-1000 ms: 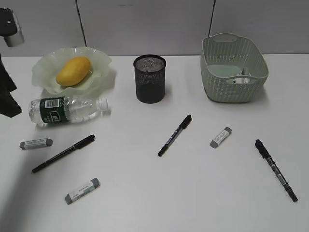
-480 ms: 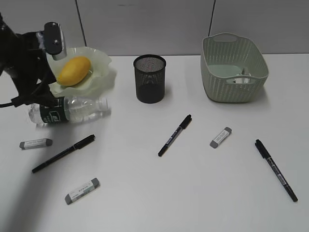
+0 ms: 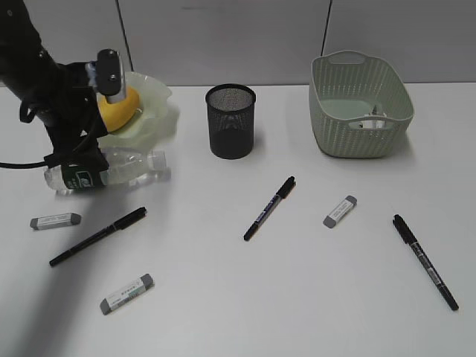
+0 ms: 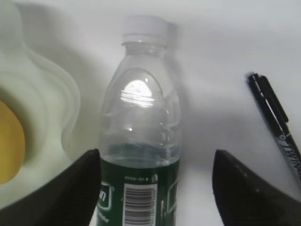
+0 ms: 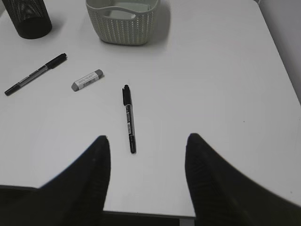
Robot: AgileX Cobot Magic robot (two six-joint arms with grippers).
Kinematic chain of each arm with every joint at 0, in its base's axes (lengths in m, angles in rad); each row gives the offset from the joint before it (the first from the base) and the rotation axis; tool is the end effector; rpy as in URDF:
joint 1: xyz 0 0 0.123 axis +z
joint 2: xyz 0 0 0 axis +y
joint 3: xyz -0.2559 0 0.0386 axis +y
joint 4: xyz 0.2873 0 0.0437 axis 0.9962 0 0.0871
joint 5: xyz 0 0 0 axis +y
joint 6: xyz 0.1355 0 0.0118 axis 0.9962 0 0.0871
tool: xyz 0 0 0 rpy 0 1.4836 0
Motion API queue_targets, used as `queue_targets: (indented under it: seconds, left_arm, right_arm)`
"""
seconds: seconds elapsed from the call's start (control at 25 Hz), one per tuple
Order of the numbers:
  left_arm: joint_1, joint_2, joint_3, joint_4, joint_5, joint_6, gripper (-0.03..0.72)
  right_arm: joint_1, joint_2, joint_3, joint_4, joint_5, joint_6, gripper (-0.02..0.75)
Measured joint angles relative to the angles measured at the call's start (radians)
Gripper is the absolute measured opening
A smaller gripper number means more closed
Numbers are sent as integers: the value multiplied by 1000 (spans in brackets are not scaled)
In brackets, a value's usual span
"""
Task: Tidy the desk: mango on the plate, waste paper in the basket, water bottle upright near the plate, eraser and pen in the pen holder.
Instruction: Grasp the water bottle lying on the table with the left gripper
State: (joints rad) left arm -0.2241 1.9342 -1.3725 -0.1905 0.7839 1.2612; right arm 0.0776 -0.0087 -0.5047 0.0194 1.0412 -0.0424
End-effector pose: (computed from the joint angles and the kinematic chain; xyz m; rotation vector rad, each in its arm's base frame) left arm 0.4211 -0.1146 0.1045 1.7695 2.1630 0.0285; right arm 0.0951 0.0097 0.2805 -0.1214 2.0079 0.0455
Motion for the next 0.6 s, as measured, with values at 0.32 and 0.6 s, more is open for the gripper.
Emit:
queue_targets:
  seconds: [0.32,0.6]
  left_arm:
    - [-1,50,-24,5,10,3,561]
    - [-1,87,-26,21,-52,7,561]
  right_arm:
    - [0,0,0,0,0,0,414]
    - [0,0,0,0,0,0,414]
